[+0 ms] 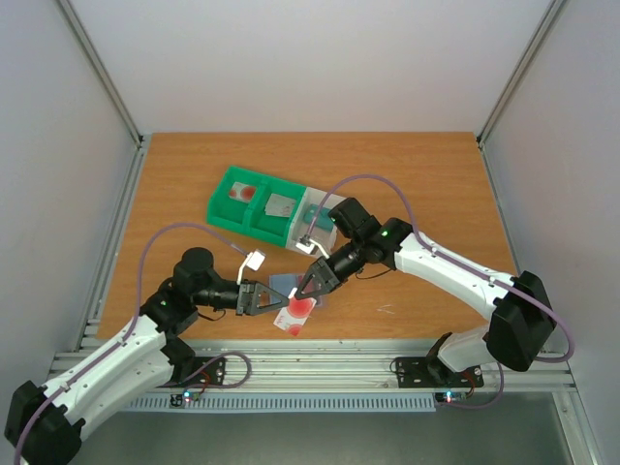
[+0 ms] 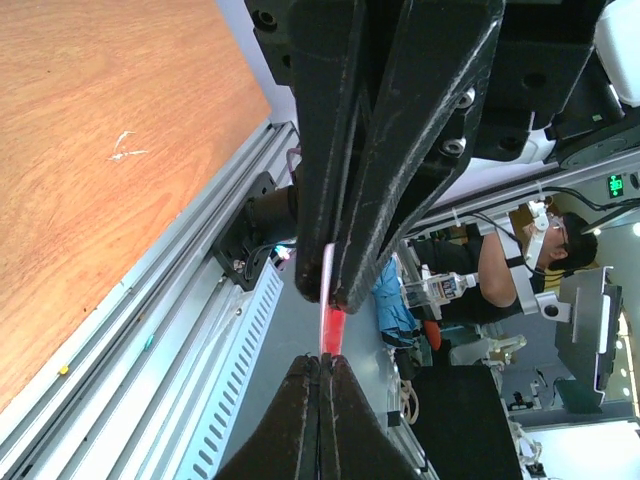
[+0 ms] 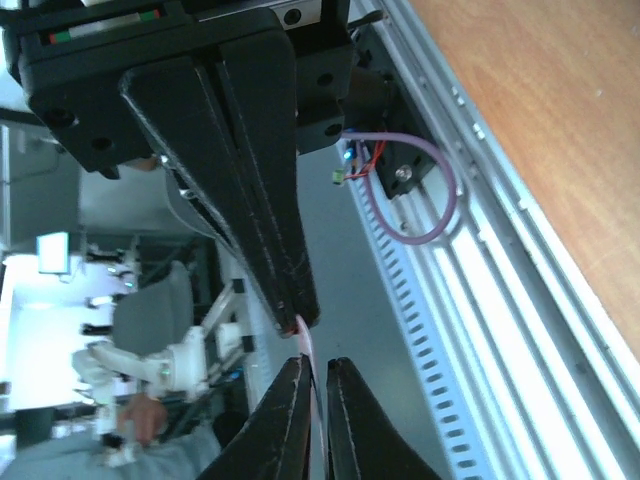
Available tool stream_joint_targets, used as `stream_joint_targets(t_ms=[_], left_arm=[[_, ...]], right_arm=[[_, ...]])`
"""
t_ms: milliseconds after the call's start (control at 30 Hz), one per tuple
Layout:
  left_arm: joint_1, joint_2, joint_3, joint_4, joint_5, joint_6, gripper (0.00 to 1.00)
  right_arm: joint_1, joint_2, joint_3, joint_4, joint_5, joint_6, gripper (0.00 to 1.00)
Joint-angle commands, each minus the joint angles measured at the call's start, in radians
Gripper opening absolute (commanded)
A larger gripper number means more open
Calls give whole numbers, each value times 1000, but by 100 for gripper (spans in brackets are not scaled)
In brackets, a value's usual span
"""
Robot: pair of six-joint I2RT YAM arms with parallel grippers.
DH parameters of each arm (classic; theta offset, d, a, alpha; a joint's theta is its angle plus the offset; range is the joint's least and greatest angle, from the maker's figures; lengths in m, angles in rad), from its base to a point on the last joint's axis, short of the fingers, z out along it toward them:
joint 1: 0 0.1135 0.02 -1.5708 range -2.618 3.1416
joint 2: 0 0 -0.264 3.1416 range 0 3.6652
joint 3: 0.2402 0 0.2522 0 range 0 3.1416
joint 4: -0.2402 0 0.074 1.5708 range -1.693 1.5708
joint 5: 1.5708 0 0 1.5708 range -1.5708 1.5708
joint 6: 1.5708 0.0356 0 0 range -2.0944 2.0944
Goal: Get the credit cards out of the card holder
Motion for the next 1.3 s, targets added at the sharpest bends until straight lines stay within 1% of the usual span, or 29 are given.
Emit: stream_joint_targets(t_ms=[0, 67, 100, 167, 200, 300, 367, 467, 600, 633, 700, 800, 1000, 1133, 1267], left_arm=[[0, 1, -2, 64, 16, 7, 0], [-1, -8, 3, 57, -6, 4, 2], [-1, -18, 12, 38, -35, -3, 9], [-1, -50, 35, 21, -107, -24, 28], [-1, -72, 45, 17, -152, -50, 34], [-1, -140, 72, -23, -302, -92, 47], [-1, -182, 83, -71, -387, -109, 52], [-1, -246, 94, -135, -493, -125, 58], [0, -307, 89, -168, -582, -152, 66], [-1, -318, 85, -168, -598, -166, 67], [-1, -341, 70, -156, -623, -205, 69], [-1, -370, 46, -127, -661, -269, 71], [-1, -380, -8, -25, -721, -383, 70], [-1, -313, -10, 81, -732, -412, 67], [-1, -220, -3, 190, -718, -430, 64]], right_arm=[[6, -2, 18, 35, -44, 15, 2], [6, -8, 12, 56, -47, 34, 1], [6, -12, 6, 71, -53, 49, 1], [6, -22, 3, 94, -43, 77, 1], [6, -28, 2, 103, -24, 94, 1], [5, -56, -7, 170, 27, 169, 1], [2, -77, -16, 237, 70, 265, 1], [-7, -99, -29, 315, 161, 405, 1], [-9, -145, -42, 390, 327, 529, 1], [-8, -155, -46, 401, 395, 554, 1], [-8, -174, -56, 437, 482, 600, 1], [-8, -195, -81, 514, 568, 668, 1], [-7, -205, -109, 653, 638, 773, 1], [-7, -214, -148, 766, 654, 844, 1], [-5, -234, -192, 842, 666, 904, 1]])
